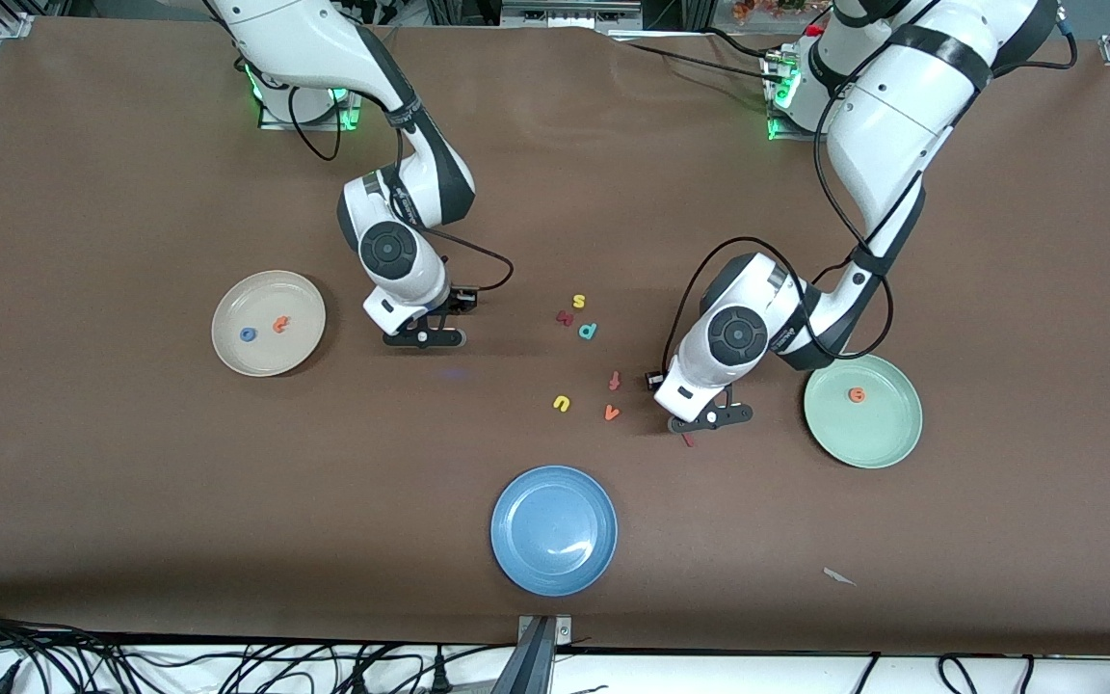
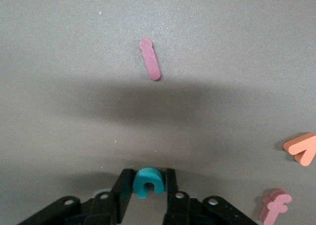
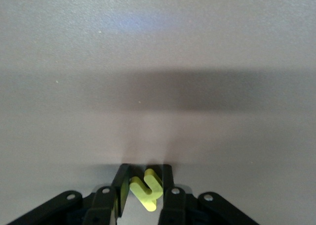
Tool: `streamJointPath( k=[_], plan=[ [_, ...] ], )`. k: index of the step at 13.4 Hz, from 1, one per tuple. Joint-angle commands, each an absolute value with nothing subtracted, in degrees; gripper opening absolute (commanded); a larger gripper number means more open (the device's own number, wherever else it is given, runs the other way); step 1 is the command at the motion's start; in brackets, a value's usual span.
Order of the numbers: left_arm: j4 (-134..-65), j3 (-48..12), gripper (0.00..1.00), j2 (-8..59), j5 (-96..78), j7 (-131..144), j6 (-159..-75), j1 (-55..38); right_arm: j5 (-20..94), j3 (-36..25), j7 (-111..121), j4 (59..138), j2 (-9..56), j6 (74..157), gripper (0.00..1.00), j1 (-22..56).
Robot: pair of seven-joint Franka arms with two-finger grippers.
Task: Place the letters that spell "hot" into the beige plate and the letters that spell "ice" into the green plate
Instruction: 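Grasp the yellow h with the right gripper while the left gripper grasps teal c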
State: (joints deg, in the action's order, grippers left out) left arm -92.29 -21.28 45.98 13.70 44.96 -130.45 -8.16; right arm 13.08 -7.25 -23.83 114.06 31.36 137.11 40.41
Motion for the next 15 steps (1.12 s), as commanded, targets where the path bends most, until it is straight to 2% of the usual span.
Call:
streamJointPath(
  k=[1, 6, 8, 11, 13, 15],
  plan=[
    [-94.31, -20.83, 0.28, 45.70, 15.38, 46.67, -130.25, -8.70, 12.92, -7.29, -22.76, 115.84, 32.08, 138.08, 0.31, 40.25],
    [-93.96, -20.83, 0.23, 45.35, 15.47, 46.50, -130.08, -8.70, 13.01, -7.56, -22.68, 115.49, 31.73, 137.90, 0.31, 40.25],
    [-92.73, -20.83, 0.22, 44.22, 15.56, 45.97, -126.50, -8.09, 13.01, -8.70, -22.50, 115.05, 30.59, 136.76, 0.31, 40.25],
    [-91.67, -20.83, 0.21, 42.20, 15.91, 39.57, -122.44, -5.64, 12.83, -12.20, -20.76, 112.42, 28.48, 130.20, 0.31, 40.25],
    [-91.67, -20.83, 0.21, 41.14, 15.91, 33.78, -120.34, -3.70, 12.92, -16.50, -15.58, 110.14, 27.52, 123.35, 0.31, 40.25],
    [-91.84, -20.83, 0.21, 40.35, 15.91, 25.79, -118.31, -0.98, 12.92, -20.81, -9.70, 109.69, 26.37, 120.07, 0.31, 40.25]
  ],
)
